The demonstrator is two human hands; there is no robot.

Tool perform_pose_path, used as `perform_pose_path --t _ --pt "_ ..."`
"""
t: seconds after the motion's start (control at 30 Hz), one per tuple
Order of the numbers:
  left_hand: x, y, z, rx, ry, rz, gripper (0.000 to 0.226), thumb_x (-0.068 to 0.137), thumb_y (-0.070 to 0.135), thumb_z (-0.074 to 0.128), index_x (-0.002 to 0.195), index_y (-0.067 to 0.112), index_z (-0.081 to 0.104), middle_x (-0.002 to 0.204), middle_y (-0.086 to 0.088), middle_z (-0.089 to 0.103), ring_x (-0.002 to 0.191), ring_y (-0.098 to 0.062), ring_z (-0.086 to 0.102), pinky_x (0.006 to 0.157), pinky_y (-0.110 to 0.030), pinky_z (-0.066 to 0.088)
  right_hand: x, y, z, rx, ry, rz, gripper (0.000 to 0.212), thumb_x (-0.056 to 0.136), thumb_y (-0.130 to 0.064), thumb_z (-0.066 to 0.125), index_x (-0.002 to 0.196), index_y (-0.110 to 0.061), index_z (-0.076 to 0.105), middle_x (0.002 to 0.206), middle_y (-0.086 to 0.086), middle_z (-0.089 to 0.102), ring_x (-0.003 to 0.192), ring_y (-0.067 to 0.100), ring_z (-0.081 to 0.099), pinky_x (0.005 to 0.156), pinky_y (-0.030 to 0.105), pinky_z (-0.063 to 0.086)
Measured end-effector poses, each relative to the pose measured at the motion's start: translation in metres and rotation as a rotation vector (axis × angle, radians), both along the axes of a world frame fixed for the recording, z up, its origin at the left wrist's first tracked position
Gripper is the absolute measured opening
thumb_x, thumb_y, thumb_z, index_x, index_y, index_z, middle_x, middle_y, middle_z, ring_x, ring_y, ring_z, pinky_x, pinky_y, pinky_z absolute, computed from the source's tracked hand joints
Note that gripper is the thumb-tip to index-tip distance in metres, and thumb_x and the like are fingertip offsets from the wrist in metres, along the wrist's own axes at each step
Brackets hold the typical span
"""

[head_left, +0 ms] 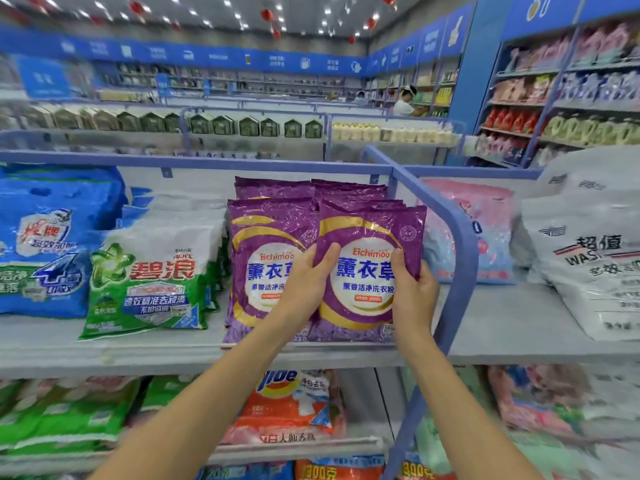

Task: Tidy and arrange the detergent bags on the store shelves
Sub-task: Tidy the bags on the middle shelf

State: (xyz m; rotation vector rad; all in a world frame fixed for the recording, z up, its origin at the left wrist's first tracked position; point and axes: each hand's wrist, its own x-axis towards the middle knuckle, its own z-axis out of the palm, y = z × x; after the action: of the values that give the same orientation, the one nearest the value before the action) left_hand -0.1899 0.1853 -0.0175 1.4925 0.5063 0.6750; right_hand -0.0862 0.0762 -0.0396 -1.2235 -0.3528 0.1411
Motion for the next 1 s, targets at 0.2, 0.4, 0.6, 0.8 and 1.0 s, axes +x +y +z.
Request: perform_pose_path --t 0.2,0.4,0.6,0.8,1.0 --pt "-0.011 -0.002 -0.029 0.303 0.043 0.055 0.1 0.084 0.025 0.084 0.152 0.047 0.015 0.138 0.021 0.048 0.123 0.009 0.054 0.097 -0.02 0.053 -0.002 0.006 -0.024 -0.086 -0.034 -0.133 0.022 0.097 -0.043 0.067 0.111 -0.026 0.07 0.097 -0.006 0.077 0.083 0.005 0.074 0.068 0.031 0.063" --pt "-0.019 -0.014 -0.053 0.685 0.237 -0.05 0.133 0.069 0.027 0.09 0.16 0.041 -0.005 0.156 0.014 0.026 0.148 -0.003 0.023 0.123 -0.036 0.028 0.009 0.016 -0.031 -0.121 -0.013 -0.158 0.015 0.094 -0.051 0.068 0.098 -0.037 0.068 0.092 -0.01 0.077 0.082 0.011 0.076 0.074 0.044 0.064" --pt "0.001 -0.006 -0.052 0.709 0.327 0.0 0.13 0.071 0.033 0.09 0.158 0.05 -0.005 0.14 0.003 0.037 0.137 -0.017 0.035 0.115 -0.029 0.032 0.029 0.028 -0.027 -0.165 -0.016 -0.147 0.022 0.093 -0.055 0.066 0.104 -0.035 0.066 0.096 -0.008 0.076 0.083 0.013 0.076 0.074 0.043 0.065" --pt "-0.001 -0.008 -0.046 0.834 0.453 -0.011 0.127 0.077 0.046 0.085 0.161 0.039 -0.01 0.154 -0.006 0.03 0.14 -0.025 0.036 0.105 -0.03 0.038 0.013 0.003 -0.036 -0.338 -0.264 -0.088 0.065 0.095 -0.042 0.068 0.146 -0.028 0.031 0.138 -0.008 0.052 0.121 0.009 0.059 0.09 0.026 0.056" --pt "-0.009 -0.015 -0.054 0.828 0.485 -0.047 0.114 0.094 0.037 0.069 0.153 0.045 -0.028 0.164 -0.009 0.018 0.106 -0.027 0.065 0.091 -0.032 0.053 -0.013 -0.031 -0.087 -0.628 -0.52 0.1 0.105 0.09 -0.03 0.076 0.154 -0.048 -0.005 0.166 -0.003 0.011 0.153 0.019 0.017 0.122 0.049 0.031"
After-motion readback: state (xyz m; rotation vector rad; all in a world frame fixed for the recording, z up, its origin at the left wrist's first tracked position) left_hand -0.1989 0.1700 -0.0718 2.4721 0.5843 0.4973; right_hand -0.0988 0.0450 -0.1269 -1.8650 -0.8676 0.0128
